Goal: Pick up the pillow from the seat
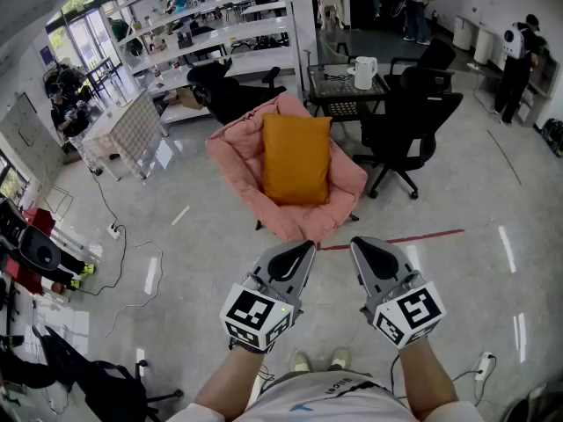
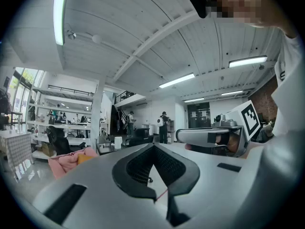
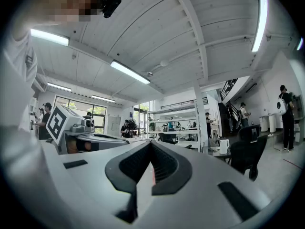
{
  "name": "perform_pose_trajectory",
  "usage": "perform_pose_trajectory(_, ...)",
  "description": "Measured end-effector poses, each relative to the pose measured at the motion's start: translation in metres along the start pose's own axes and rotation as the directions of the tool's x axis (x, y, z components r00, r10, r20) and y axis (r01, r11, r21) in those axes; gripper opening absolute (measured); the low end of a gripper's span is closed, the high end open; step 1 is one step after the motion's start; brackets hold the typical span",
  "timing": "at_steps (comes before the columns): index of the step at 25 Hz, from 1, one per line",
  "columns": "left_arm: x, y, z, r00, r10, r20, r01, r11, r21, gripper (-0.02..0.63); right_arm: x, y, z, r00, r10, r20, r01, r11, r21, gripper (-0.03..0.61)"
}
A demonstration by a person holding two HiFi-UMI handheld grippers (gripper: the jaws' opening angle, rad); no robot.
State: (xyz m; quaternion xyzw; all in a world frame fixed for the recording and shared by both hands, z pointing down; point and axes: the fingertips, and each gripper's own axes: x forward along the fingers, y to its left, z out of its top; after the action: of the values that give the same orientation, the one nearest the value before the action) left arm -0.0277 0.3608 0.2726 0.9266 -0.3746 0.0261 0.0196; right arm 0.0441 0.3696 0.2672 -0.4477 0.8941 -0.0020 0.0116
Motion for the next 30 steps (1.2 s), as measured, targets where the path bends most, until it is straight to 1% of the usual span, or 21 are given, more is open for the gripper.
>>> perform_pose_trajectory(10, 0.006, -0.006, 0.002, 1.000, 0.008, -0.003, -0.008, 1.000, 0.002, 0.009, -0.005, -0.006, 0.002, 1.000, 0.013, 0.006, -0.013, 1.000, 0.012, 0.015)
perform_pose_trajectory(13, 0.007, -0.006, 0.002, 1.000, 0.016, -0.002, -0.016, 1.000, -0.001, 0.009, -0.005, -0.007, 0.002, 1.000, 0.024, 0.006, -0.024, 0.999, 0.035, 0.015)
perform_pose_trajectory(17, 0.006, -0.006, 0.001, 0.999, 0.037, 0.007, -0.036, 0.999, -0.026, 0.011, -0.011, -0.013, -0.002, 1.000, 0.017, 0.015, -0.018, 0.997, 0.070, 0.015)
perform_pose_trajectory(20, 0.009, -0.005, -0.001, 0.999, 0.052, 0.015, -0.051, 0.997, -0.054, 0.011, -0.014, -0.021, -0.005, 1.000, 0.017, 0.017, -0.018, 0.997, 0.079, 0.015)
perform_pose_trajectory(24, 0.020, -0.007, -0.002, 0.998, 0.061, 0.017, -0.060, 0.995, -0.076, 0.011, -0.014, -0.032, -0.008, 1.000, 0.018, 0.012, -0.019, 0.997, 0.078, 0.016)
perform_pose_trajectory(30, 0.042, -0.001, -0.008, 0.996, 0.092, 0.008, -0.091, 0.992, -0.092, 0.011, -0.005, -0.058, -0.013, 1.000, -0.013, 0.007, 0.012, 0.998, 0.058, 0.016)
